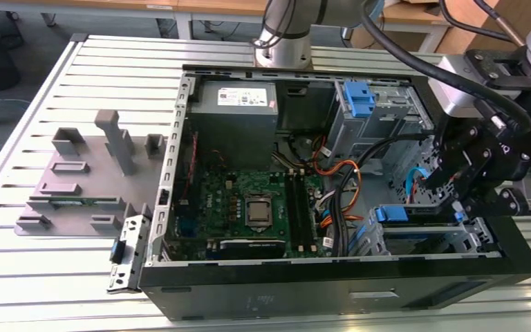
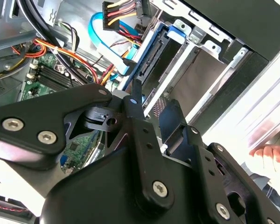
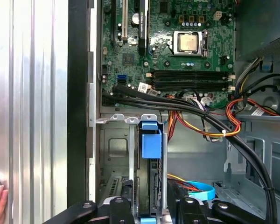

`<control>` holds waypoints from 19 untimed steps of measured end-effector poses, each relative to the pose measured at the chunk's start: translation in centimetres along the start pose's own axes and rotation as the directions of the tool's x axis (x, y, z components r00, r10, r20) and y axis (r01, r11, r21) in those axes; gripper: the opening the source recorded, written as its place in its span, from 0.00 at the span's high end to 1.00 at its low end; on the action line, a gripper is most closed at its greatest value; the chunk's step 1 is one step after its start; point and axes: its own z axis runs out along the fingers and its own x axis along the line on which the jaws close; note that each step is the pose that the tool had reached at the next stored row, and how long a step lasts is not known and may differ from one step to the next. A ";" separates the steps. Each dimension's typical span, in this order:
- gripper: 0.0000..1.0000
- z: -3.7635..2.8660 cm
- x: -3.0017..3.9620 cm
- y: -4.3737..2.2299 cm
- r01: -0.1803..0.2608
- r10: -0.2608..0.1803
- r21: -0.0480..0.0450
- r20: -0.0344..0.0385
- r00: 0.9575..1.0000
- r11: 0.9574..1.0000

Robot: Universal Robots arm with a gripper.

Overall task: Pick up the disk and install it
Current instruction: 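Insert the first disk wire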

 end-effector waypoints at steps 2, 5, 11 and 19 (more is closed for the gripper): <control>0.58 0.00 -0.18 -0.01 0.000 0.000 0.000 0.000 1.000 1.000; 0.58 0.02 -0.53 -0.03 0.000 0.000 0.000 0.000 1.000 1.000; 0.58 0.03 -1.18 -0.08 0.000 0.000 0.000 0.000 1.000 1.000; 0.58 -0.34 -1.36 -0.99 0.000 0.000 0.000 0.000 1.000 1.000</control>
